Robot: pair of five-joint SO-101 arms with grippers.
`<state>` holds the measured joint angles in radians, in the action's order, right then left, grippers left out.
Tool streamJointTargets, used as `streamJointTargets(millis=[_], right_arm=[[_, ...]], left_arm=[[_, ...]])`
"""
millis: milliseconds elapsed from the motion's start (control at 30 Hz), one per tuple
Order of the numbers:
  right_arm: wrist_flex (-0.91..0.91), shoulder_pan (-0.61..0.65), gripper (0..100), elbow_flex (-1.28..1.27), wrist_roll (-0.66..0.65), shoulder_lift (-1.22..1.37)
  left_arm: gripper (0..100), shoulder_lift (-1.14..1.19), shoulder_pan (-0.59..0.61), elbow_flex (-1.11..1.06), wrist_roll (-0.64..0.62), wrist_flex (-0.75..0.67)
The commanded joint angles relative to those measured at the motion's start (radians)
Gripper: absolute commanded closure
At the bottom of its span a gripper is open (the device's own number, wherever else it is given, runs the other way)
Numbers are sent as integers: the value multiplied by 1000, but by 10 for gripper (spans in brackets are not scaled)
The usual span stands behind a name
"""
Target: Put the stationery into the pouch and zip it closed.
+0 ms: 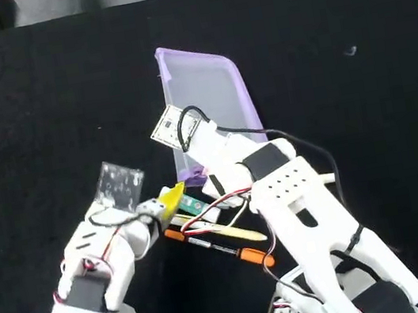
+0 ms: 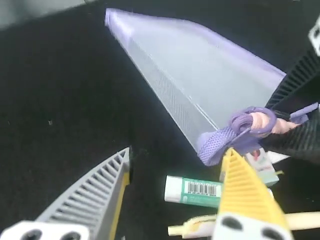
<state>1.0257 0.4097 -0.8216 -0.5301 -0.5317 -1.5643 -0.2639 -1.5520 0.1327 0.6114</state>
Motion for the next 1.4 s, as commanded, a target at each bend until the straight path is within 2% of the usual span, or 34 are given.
streamJointTargets(millis=[0,167,333,667,800,1000,1367], right_arm=[[-9,-12,988,4,-2,1],[-9,-14,988,4,0,1],[-9,-15,988,4,0,1],[0,-12,988,5,20,1],[5,-12,988,7,20,1],[3,-12,988,7,20,1],[3,-15,988,7,20,1]], left_arm=[[712,298,7,232,-66,-9],[712,420,-25,325,-80,-6],[712,420,-104,323,-12,-3],[712,422,-73,311,20,-21],[712,425,-22,263,72,-110],[712,425,-24,219,94,-160],[713,603,-22,283,84,-161]])
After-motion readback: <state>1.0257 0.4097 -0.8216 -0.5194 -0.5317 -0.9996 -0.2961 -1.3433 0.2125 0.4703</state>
